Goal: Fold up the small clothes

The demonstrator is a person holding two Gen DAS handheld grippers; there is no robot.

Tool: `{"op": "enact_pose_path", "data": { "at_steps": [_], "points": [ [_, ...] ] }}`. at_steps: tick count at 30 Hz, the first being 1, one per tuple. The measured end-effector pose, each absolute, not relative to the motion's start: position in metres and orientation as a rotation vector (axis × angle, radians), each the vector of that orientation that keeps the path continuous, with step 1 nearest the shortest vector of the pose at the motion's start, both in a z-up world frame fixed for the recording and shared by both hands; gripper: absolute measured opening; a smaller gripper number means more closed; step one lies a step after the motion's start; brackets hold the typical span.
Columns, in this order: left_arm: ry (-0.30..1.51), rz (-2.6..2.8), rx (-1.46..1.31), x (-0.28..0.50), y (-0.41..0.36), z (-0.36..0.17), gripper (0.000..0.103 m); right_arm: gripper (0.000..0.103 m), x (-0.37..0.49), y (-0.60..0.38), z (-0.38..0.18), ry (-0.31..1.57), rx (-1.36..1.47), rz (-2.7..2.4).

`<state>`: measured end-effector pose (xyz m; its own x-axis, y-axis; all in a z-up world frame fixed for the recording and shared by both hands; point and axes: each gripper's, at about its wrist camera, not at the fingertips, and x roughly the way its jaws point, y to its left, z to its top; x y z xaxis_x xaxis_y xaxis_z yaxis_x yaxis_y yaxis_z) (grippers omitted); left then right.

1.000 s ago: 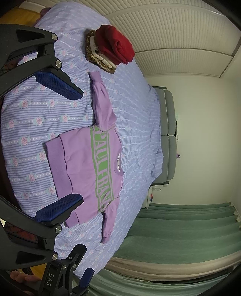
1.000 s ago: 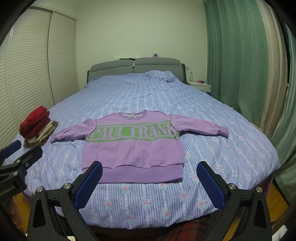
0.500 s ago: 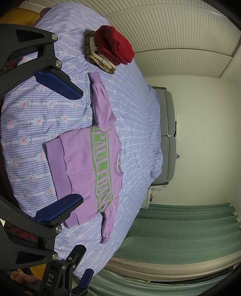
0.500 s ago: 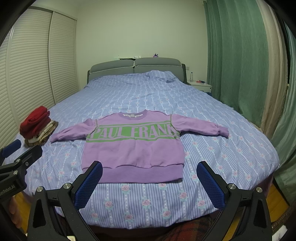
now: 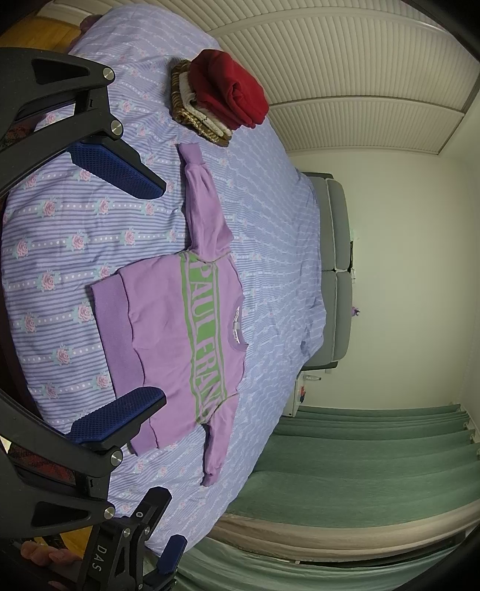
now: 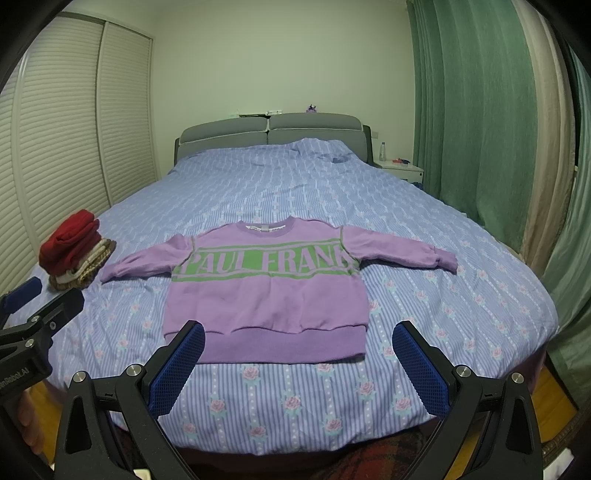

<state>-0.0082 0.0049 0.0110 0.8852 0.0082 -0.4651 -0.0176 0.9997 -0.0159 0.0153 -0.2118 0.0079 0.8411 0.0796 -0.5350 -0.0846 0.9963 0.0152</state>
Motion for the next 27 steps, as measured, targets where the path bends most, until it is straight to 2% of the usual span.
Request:
{"op": "enact_pose_path", "data": {
  "at_steps": [15,25,27],
  "points": [
    [0.502,0.165,-0.042,0.023,0.038,-0.002,0.103,0.102,0.061,-0.173,-0.012,0.605,-0.011,0.208],
    [0.529,0.345,-0.046,0.087,0.129,-0.01,0.103,0.102,0.149,-0.078,-0.016,0.551,-0.145,0.395],
    [0.567,0.358,-0.09,0.1,0.152,-0.018,0.097,0.102,0.163,-0.06,-0.017,0.528,-0.165,0.418]
  ]
}}
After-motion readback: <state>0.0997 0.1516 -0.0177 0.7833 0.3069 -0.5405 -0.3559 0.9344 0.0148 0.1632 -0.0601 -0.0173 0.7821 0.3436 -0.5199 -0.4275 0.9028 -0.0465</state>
